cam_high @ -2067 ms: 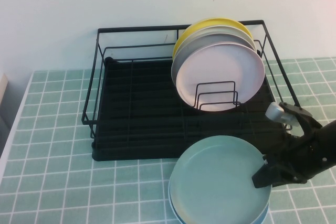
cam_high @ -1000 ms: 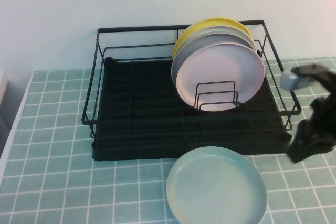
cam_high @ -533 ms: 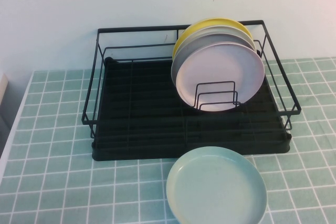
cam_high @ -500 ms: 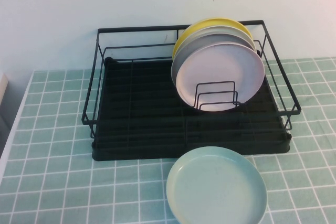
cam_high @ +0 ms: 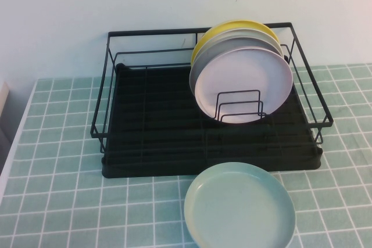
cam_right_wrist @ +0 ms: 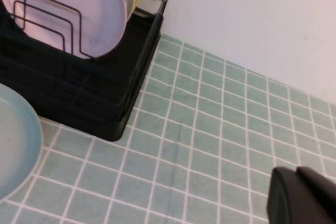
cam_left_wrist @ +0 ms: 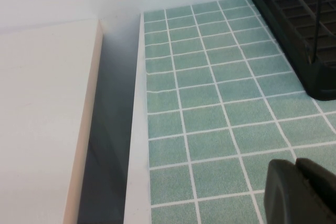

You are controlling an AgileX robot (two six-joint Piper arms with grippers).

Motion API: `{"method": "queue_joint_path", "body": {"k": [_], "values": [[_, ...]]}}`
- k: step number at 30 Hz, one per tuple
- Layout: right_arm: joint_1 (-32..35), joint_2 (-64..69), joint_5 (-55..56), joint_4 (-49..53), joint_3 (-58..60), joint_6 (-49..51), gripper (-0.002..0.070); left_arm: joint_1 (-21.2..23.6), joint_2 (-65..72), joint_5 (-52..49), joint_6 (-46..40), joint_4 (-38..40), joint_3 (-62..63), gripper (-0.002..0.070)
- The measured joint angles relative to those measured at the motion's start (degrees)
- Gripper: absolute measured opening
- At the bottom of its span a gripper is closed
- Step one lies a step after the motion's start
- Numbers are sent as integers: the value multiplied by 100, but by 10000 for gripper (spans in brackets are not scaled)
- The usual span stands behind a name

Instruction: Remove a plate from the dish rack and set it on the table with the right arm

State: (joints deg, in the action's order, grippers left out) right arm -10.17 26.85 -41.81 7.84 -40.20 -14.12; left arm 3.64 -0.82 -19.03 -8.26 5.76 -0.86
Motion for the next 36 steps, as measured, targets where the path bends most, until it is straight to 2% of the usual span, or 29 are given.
{"method": "queue_joint_path", "body": {"k": [5, 14, 28, 36], "values": [[0, -927, 649, -385, 1202, 296, -1, 0, 0, 0, 0, 0, 0, -3], [0, -1164, 833, -548, 2317, 391, -1, 0, 0, 0, 0, 0, 0, -3], [3, -1174, 1300, -622, 3086, 413, -1, 0, 0, 0, 0, 0, 0, -3], [505, -1665, 1656, -622, 3419, 413, -1, -8, 0, 0, 0, 0, 0, -3]]}}
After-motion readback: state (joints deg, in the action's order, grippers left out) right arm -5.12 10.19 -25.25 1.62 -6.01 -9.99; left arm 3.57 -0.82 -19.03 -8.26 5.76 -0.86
